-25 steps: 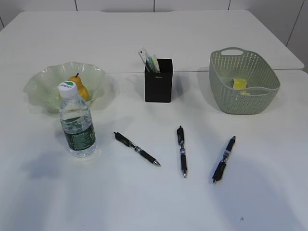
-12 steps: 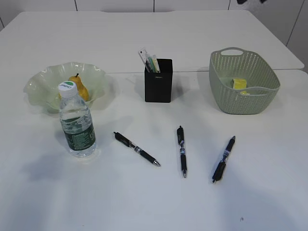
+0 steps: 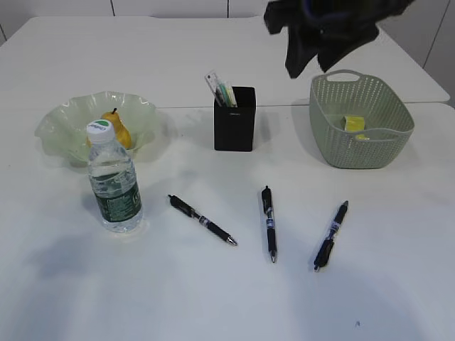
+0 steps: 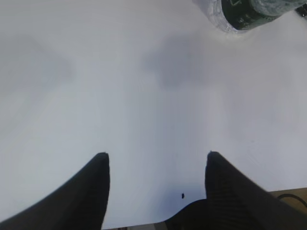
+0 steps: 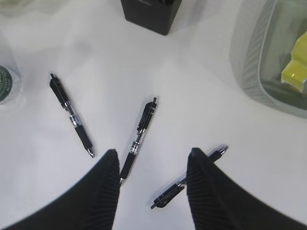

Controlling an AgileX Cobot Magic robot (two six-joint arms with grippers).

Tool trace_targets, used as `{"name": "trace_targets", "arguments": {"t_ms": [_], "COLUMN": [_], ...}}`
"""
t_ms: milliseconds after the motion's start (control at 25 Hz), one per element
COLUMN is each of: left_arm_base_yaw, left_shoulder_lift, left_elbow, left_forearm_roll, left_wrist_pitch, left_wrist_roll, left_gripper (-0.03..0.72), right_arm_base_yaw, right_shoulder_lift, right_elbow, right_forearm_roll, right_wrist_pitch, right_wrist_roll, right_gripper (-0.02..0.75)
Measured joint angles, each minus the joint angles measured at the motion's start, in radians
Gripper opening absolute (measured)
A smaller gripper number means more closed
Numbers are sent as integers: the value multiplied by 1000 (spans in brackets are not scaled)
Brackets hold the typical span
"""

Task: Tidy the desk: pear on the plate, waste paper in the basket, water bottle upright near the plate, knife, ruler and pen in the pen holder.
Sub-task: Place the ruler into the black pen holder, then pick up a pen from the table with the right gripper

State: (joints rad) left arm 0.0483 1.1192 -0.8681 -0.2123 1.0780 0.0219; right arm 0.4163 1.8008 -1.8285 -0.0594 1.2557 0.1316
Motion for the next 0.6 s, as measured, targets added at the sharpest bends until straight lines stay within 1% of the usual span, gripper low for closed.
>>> {"name": "trace_targets", "arguments": {"t_ms": [240, 600], "left_arm_base_yaw": [0, 0], "left_shoulder_lift": [0, 0], "left_elbow": [0, 0], "left_forearm_roll": [-29, -29], "left_wrist_pitch": [20, 31], "left_wrist_roll": [0, 0], "left_gripper": [438, 436], "right_arm_base_yaw": [0, 0], "right_shoulder_lift": [129, 257], "right_elbow": [2, 2], "right_forearm_roll": [22, 29], "right_wrist_pitch": [-5, -10], "right_wrist_roll": [25, 57], "right_gripper": [343, 342]}}
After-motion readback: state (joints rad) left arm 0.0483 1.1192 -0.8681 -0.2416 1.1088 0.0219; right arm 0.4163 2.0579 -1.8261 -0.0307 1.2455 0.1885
